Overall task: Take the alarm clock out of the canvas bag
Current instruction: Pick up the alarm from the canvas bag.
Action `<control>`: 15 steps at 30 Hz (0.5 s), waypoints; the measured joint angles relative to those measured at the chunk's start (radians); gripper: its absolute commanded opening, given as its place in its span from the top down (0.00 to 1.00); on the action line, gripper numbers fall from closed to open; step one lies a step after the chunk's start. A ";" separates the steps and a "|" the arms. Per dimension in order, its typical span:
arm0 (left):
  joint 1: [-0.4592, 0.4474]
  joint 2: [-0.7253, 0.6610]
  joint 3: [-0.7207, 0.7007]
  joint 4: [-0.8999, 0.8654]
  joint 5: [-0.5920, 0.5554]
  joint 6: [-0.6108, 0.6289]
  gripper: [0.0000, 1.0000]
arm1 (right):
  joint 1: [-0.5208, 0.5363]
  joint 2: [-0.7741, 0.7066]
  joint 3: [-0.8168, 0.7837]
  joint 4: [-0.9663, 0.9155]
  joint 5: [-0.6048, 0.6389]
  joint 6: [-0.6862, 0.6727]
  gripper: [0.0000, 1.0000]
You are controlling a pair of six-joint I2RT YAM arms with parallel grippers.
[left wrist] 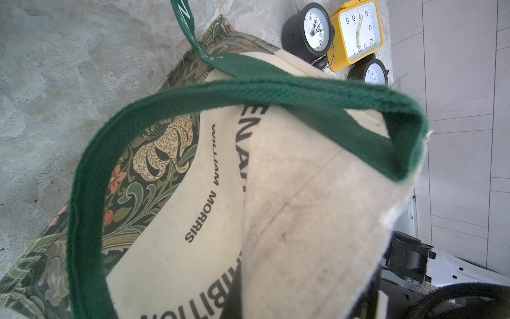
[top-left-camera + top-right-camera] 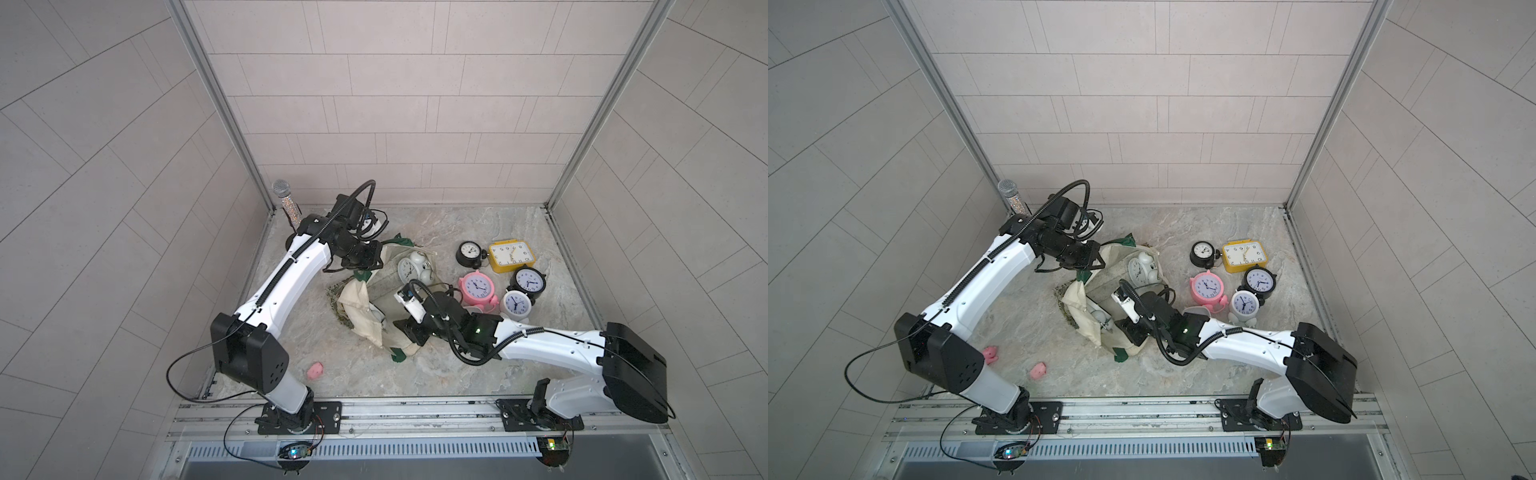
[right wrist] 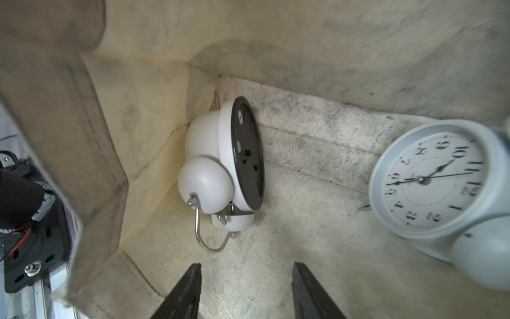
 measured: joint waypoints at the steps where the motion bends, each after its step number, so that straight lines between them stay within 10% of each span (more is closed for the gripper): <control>1: 0.000 0.000 0.000 0.000 0.000 0.000 1.00 | 0.010 0.018 0.002 0.006 0.000 -0.011 0.44; 15: 0.000 0.000 0.000 -0.003 0.002 0.001 1.00 | 0.076 0.143 0.004 0.189 0.031 -0.100 0.44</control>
